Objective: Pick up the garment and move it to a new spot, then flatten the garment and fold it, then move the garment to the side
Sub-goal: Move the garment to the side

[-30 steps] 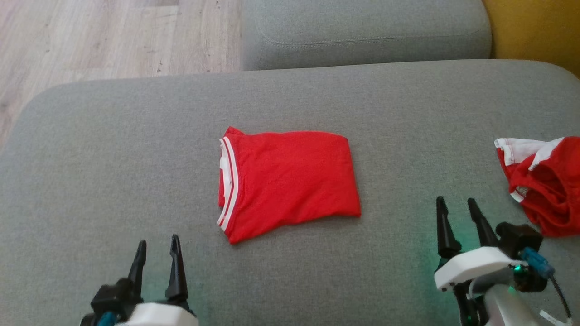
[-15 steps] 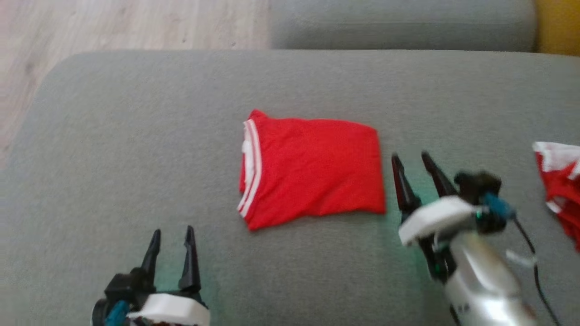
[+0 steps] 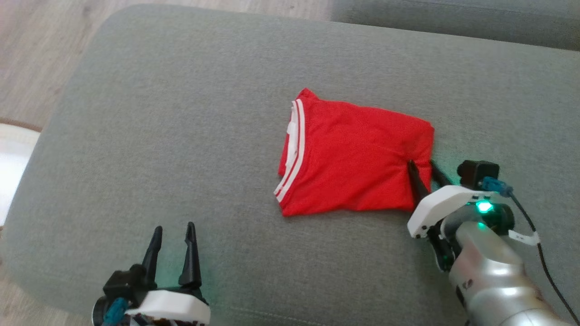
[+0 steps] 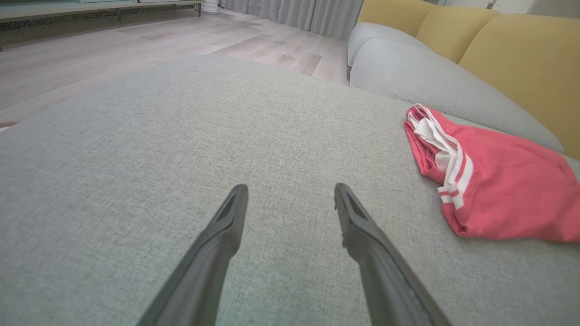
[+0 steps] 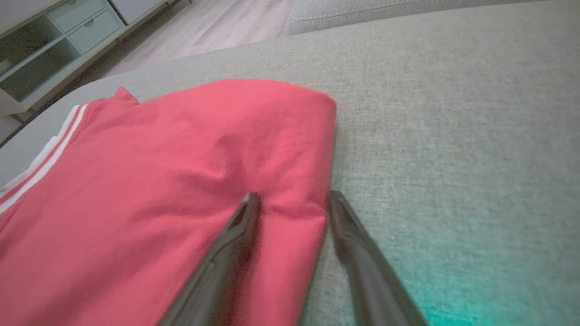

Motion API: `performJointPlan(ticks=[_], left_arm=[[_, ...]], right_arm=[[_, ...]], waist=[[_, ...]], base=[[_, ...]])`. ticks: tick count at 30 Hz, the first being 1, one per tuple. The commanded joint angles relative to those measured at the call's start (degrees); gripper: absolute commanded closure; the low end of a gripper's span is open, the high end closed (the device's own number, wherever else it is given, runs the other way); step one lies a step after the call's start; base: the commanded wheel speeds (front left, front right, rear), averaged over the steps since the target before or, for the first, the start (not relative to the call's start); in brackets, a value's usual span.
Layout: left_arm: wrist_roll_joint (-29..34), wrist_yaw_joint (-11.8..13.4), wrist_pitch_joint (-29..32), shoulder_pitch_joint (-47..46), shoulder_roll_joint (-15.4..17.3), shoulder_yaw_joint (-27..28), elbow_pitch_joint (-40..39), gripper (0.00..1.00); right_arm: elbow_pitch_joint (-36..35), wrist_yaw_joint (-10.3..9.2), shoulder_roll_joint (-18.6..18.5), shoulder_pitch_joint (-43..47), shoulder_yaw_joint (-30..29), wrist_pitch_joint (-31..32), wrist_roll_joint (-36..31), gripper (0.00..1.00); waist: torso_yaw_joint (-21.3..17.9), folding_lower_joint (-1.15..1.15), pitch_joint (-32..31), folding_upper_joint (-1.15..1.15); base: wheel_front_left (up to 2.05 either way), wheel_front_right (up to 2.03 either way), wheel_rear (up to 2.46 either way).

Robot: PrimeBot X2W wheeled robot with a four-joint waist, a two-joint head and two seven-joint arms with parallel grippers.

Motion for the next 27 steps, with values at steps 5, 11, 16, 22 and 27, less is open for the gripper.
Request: performJointPlan(ticks=[5,11,16,22,27], left_arm=[[0.09,-0.59,-0.3,-1.83,0.25,2.26,-2.13,0.0],[-0.3,-1.06,-0.3,-2.42,0.25,1.77,-3.56,0.0],[-0.31,-1.43,-0.3,-3.82,0.25,0.85,-3.41,0.0],[-0.81,-1.98,-0.3,-5.38,0.25,-0.72,-3.12,0.0],[-0.85,-2.32,-0.3,-6.01,0.25,-1.93,-2.52,0.0]], right_arm=[[-2.31,0.37,0.92,0.96,3.66,-0.7,2.13,1.0],[-8.61,0.37,0.92,2.95,3.93,-0.78,3.18,1.0],[-12.83,0.37,0.92,5.54,6.5,-0.79,4.34,1.0],[-15.1,0.37,0.89,6.82,5.73,-0.79,3.3,1.0],[-17.36,0.37,0.33,7.85,3.49,-0.79,1.53,1.0]], waist=[[-5.6,-0.01,-1.34,0.0],[-17.64,-0.01,-2.58,0.0],[-28.61,-0.01,-2.1,0.0],[-37.08,-0.01,-1.16,0.0],[-39.45,-0.01,-0.28,0.0]], base=[[0.0,0.0,0.0],[0.0,0.0,0.0],[0.0,0.0,0.0],[0.0,0.0,0.0],[0.0,0.0,0.0]])
